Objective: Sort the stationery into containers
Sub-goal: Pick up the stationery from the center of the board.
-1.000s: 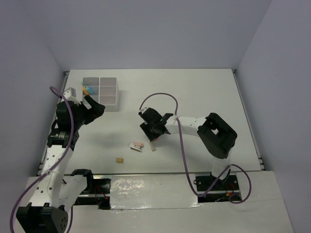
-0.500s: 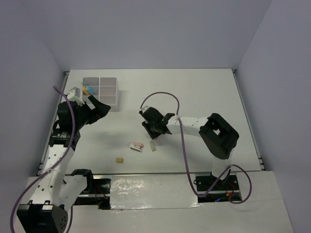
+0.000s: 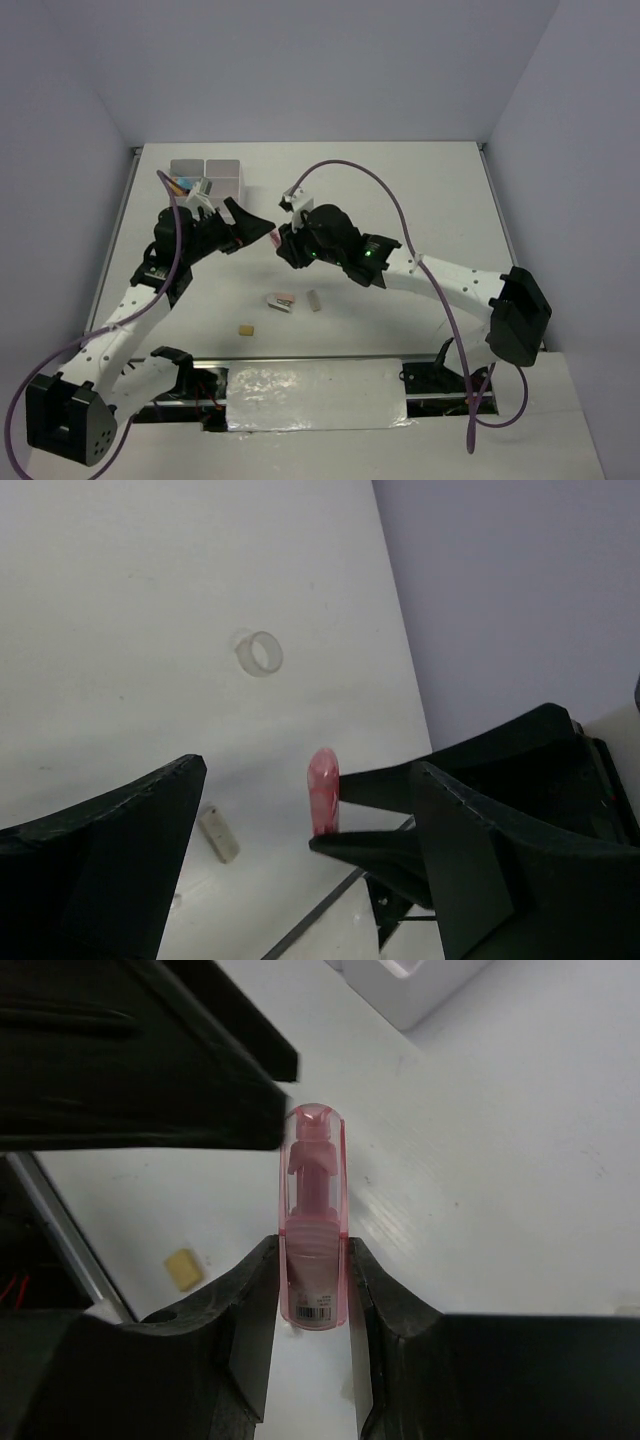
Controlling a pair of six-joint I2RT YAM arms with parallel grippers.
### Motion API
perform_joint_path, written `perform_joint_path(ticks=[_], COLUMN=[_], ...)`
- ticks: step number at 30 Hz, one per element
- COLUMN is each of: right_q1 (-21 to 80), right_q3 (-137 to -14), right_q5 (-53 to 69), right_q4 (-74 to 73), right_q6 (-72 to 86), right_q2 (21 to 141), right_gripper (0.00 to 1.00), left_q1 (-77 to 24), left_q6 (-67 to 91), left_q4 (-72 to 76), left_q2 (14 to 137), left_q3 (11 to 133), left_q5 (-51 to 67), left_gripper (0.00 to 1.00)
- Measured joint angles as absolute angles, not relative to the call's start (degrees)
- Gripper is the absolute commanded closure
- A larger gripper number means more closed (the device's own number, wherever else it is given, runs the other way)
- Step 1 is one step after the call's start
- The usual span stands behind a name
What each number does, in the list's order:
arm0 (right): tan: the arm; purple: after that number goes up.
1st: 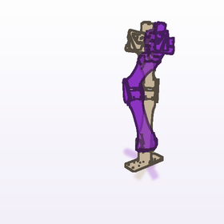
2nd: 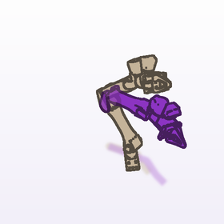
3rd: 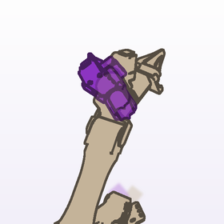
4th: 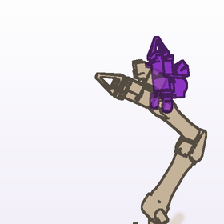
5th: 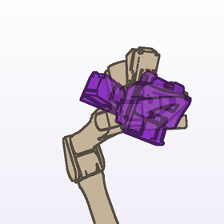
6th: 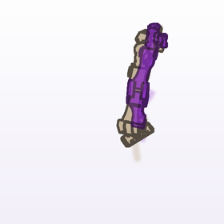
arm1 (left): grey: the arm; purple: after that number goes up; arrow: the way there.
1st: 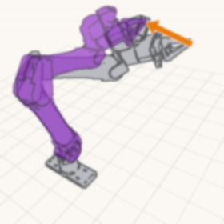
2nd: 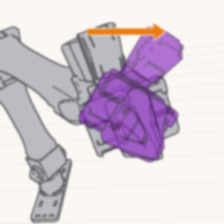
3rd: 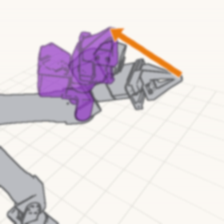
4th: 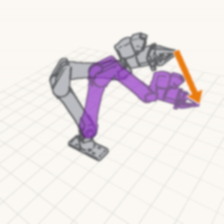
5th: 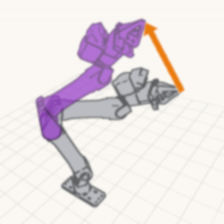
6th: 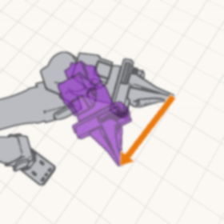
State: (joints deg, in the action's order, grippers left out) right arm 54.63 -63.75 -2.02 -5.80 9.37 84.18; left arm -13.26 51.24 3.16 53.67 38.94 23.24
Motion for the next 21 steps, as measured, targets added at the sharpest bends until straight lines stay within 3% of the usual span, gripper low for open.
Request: perform_joint_path(ticks=[2, 5, 9, 11, 15, 16, 17, 18, 20, 21], right_q1=[55.5, 56.2, 56.7, 57.1, 57.4, 57.4, 57.5, 57.5, 57.6, 57.6], right_q3=[-63.7, -64.0, -64.6, -64.9, -65.1, -65.5, -66.1, -66.8, -67.9, -68.1], right_q5=[-1.7, -1.7, -1.7, -2.5, -3.9, -4.2, -4.4, -4.7, -5.1, -5.3], right_q4=[-5.0, -5.1, -5.3, -5.4, -5.6, -5.7, -5.9, -6.0, -6.6, -6.8], right_q6=[9.5, 9.5, 9.5, 9.5, 9.4, 9.4, 9.4, 9.3, 9.3, 9.3], right_q2=[83.2, 82.9, 83.0, 83.0, 83.5, 83.8, 84.2, 84.6, 85.0, 85.1], right_gripper=[0.85, 0.85, 0.85, 0.84, 0.84, 0.84, 0.84, 0.83, 0.79, 0.76], left_q1=[-14.4, -15.8, -17.1, -17.5, -17.6, -17.7, -17.8, -18.0, -18.2, -18.2], left_q6=[52.3, 53.6, 54.4, 54.2, 54.1, 54.1, 54.1, 54.2, 54.0, 53.8], left_q4=[4.8, 6.3, 7.6, 7.7, 7.7, 7.6, 7.5, 7.3, 7.4, 7.6], left_q2=[54.6, 55.4, 55.7, 56.1, 56.7, 56.9, 56.9, 56.9, 56.9, 56.9], left_q3=[38.9, 38.9, 38.9, 38.9, 39.0, 39.0, 39.0, 39.0, 39.0, 39.2], left_q5=[23.7, 23.9, 23.9, 23.6, 23.3, 23.2, 23.2, 23.3, 23.0, 23.1], left_gripper=[0.08, 0.31, 0.71, 0.76, 0.57, 0.56, 0.63, 0.86, 1.0, 1.0])
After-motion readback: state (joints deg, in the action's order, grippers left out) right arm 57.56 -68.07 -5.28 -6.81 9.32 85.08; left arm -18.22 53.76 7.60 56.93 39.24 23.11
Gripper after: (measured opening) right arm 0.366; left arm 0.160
